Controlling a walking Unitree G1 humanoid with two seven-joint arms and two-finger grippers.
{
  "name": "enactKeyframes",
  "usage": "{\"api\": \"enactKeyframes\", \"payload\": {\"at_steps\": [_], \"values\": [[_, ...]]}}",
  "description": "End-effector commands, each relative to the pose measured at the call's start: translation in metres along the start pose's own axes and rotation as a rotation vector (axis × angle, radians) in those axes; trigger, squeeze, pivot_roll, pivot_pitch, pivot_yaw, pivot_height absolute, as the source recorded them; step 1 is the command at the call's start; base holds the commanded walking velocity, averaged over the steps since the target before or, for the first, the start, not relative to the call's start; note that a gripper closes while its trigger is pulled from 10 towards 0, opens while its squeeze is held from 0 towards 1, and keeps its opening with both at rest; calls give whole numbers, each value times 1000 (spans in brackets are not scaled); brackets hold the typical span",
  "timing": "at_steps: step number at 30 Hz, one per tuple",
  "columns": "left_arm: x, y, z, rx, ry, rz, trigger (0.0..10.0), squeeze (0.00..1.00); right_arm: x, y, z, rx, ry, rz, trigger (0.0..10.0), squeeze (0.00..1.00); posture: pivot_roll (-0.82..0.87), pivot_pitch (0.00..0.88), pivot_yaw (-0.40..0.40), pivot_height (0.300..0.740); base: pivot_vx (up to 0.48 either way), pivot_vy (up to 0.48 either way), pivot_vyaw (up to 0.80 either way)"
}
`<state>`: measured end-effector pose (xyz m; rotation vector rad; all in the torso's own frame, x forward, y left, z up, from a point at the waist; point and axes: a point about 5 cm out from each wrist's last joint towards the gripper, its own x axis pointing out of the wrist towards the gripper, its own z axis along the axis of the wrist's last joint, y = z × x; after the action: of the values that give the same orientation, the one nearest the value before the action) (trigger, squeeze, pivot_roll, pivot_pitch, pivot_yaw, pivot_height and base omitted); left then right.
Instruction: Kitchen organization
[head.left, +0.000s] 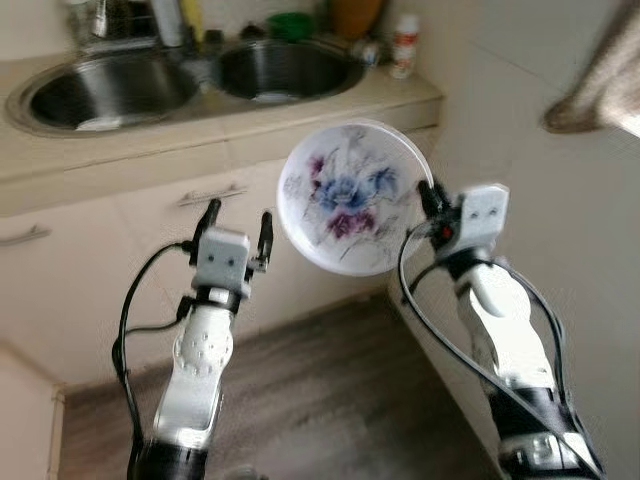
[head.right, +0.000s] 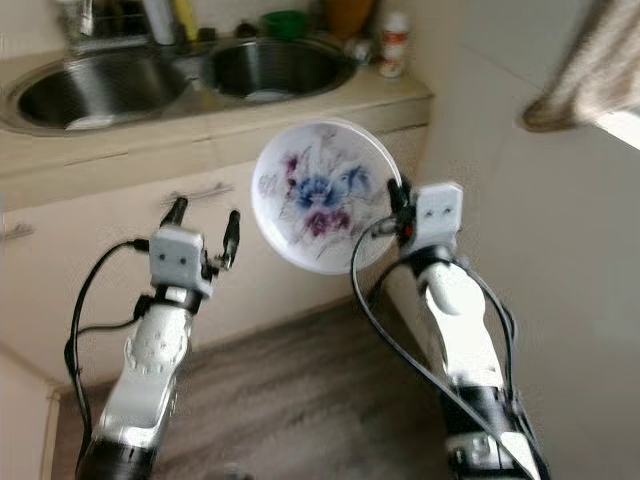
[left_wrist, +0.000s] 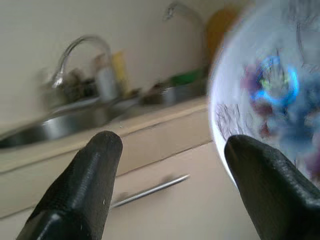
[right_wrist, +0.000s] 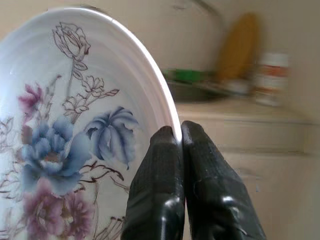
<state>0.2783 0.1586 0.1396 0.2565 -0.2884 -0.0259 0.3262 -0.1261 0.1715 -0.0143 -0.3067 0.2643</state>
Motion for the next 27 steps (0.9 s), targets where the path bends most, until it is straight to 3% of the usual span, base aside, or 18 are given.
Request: {"api": "enactKeyframes", "payload": {"at_steps": [1, 8, 24, 27], "values": [[4, -7, 10, -23, -44, -15, 10000, 0, 2, -12, 13, -31, -66, -35, 0, 0, -92, 0, -51, 740, 480, 0, 0], [6, -7, 11, -23, -53, -15, 10000, 0, 10, -16, 22, -64, -109, -36, 0, 0, -87, 0, -50, 740, 480, 0, 0], [9, -10, 15, -33, -72, -24, 10000, 0, 29, -18, 54, -119, -248, -44, 0, 0, -84, 0, -47, 740, 480, 0, 650], [9, -11, 15, -36, -76, -27, 10000, 0, 31, -15, 60, -168, -277, -27, 0, 0, -86, 0, -48, 740, 480, 0, 794]]}}
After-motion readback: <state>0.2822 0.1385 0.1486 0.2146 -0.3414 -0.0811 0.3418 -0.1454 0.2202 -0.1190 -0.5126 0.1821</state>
